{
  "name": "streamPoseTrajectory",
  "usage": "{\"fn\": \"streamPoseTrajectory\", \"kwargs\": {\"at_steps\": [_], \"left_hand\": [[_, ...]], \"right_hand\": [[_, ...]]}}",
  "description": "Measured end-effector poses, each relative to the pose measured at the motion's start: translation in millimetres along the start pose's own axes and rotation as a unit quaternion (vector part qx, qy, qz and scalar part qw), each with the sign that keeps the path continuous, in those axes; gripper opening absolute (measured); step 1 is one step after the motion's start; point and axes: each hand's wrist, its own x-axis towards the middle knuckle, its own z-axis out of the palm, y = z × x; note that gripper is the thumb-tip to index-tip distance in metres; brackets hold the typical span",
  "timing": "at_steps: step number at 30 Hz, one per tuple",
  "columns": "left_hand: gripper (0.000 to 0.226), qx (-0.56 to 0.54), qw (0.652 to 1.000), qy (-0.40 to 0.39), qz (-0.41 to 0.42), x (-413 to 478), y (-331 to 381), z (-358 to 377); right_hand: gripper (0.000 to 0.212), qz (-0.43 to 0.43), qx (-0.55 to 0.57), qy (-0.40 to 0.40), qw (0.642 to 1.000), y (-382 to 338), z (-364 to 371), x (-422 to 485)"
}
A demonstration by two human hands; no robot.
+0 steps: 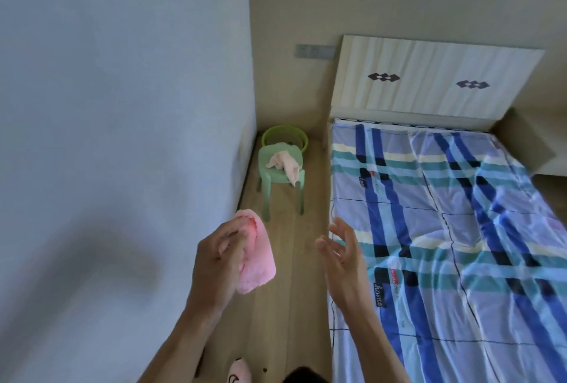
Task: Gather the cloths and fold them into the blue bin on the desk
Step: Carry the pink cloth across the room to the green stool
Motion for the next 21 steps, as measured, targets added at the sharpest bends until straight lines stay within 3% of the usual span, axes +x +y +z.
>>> {"fn": "streamPoseTrajectory", "kwargs": {"at_steps": [6, 14, 21], "left_hand": [[0.027, 0.035, 0.999, -0.013, 0.022, 122.9, -7.6, 42.8], [0.038, 0.039, 0.997, 0.071, -0.005, 271.9, -22.1, 100.9], [0.035, 0.026, 0.996, 0.071, -0.052, 378.6, -41.7, 128.7]], "right_hand": [[0.058, 0.032, 0.003, 0.010, 0.999, 8.0, 4.7, 119.6], [0.060, 0.054, -0.041, -0.067, 0.995, 18.4, 27.5, 305.1], [0.055, 0.094, -0.099, -0.105, 0.985, 32.0, 72.2, 432.4]]}}
